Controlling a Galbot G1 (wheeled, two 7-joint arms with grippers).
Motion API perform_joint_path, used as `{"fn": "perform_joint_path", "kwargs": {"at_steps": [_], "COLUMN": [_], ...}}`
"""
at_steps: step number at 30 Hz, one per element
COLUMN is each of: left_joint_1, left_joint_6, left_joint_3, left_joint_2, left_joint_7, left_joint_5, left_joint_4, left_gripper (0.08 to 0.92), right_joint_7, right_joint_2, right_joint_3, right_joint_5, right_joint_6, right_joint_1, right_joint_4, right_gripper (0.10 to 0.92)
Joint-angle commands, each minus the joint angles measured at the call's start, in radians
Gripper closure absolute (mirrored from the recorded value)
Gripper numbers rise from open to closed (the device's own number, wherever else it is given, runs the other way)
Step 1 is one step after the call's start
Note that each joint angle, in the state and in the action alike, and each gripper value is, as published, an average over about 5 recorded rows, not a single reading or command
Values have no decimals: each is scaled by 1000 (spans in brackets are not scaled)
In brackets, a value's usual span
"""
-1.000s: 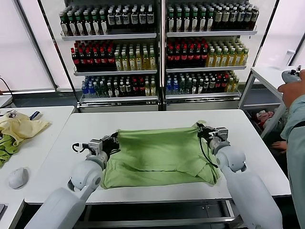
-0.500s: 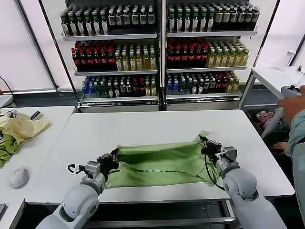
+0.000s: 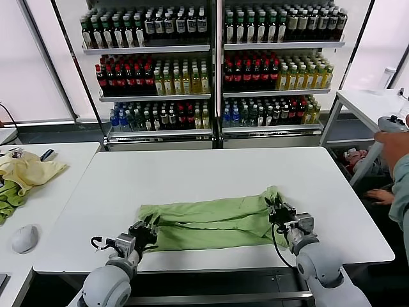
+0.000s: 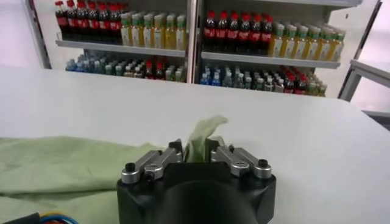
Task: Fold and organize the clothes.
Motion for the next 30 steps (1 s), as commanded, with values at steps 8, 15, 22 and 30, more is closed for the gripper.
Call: {"fn": "perform_joint_path", "kwargs": {"at_steps": [8,15,22,30], "left_joint_1": [45,25,-3,10], "left_joint_6": [-27,-30,-29,-32], "left_joint_3": [-155,-136,-108,-95], "left_joint_2": [-175,-225,-263,-274], "left_joint_7": [-124,-135,-142,-146], "left_joint_5": [-37,-75,-27,-9], "left_joint_4": [1,118,190,191], "left_gripper": [392,205,177,257], "right_joint_7": [-7,-7,-7,-8], "right_joint_2": [8,13,16,13], "right_joint_3": [57,68,71,76], "right_joint_5": [-32,-35,-37,-35], "right_joint_6": [18,25,28,29], "right_joint_1": [-119,-136,-139,-138], "right_joint_4": [128,135,137,142], "right_gripper": [300,205,203,203]}}
